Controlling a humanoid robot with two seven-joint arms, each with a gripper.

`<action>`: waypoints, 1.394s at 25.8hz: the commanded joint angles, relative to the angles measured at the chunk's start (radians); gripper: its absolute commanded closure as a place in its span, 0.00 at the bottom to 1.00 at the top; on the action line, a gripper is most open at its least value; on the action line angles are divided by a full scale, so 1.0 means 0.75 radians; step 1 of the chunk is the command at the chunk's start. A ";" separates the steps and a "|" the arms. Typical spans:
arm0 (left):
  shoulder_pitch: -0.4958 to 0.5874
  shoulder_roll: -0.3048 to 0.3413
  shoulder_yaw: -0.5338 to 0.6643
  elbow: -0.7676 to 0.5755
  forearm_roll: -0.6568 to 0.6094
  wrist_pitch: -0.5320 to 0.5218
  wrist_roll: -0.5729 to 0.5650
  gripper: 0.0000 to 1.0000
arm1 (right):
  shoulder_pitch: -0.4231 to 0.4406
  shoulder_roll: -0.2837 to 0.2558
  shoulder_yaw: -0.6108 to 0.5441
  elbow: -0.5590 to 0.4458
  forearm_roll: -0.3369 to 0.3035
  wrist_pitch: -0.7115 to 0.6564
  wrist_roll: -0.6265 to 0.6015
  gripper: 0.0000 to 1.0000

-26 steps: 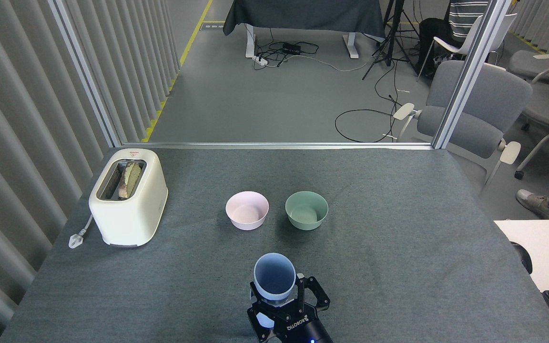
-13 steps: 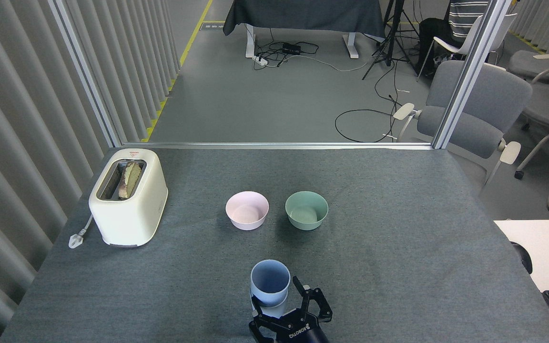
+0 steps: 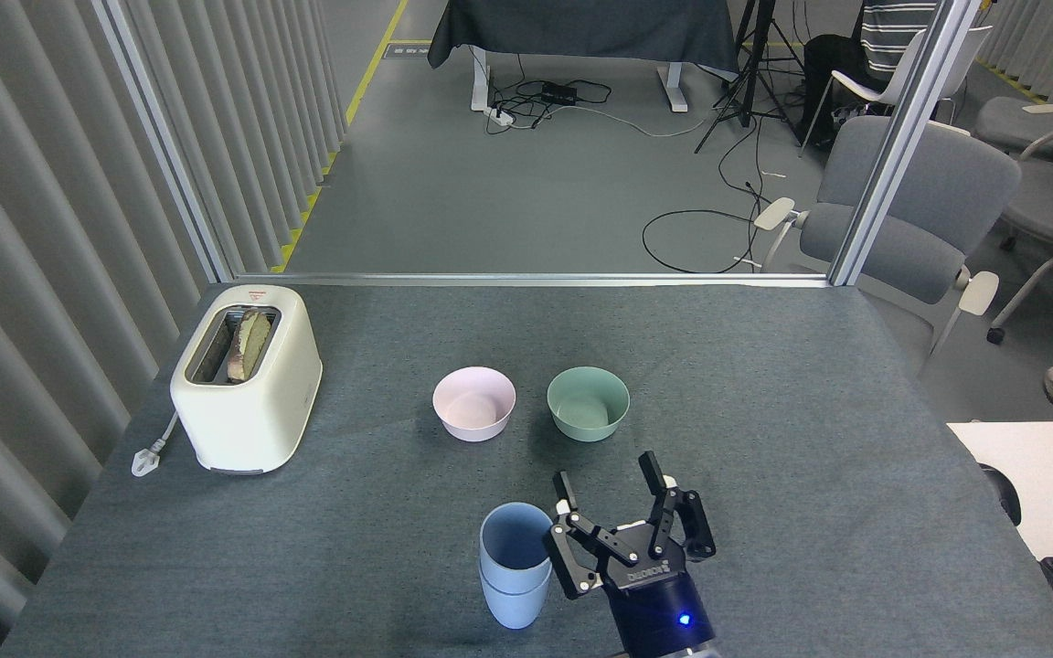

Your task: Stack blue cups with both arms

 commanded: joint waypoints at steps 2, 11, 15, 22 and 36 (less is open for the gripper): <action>-0.002 0.000 -0.001 -0.002 0.000 0.000 0.000 0.00 | 0.211 -0.145 -0.131 0.037 -0.016 -0.007 -0.026 0.00; -0.010 0.002 -0.003 -0.014 -0.002 -0.010 0.000 0.00 | 0.586 -0.182 -0.270 0.039 -0.040 -0.034 -0.218 0.00; -0.024 0.004 -0.001 -0.004 -0.002 -0.010 0.000 0.00 | 0.608 -0.184 -0.340 0.037 -0.110 -0.040 -0.218 0.00; -0.026 0.004 0.009 -0.002 0.000 -0.006 0.002 0.00 | 0.602 -0.184 -0.338 0.022 -0.110 -0.042 -0.212 0.00; -0.018 0.008 0.016 -0.004 0.002 0.000 0.004 0.00 | 0.590 -0.182 -0.305 0.012 -0.108 -0.042 -0.203 0.00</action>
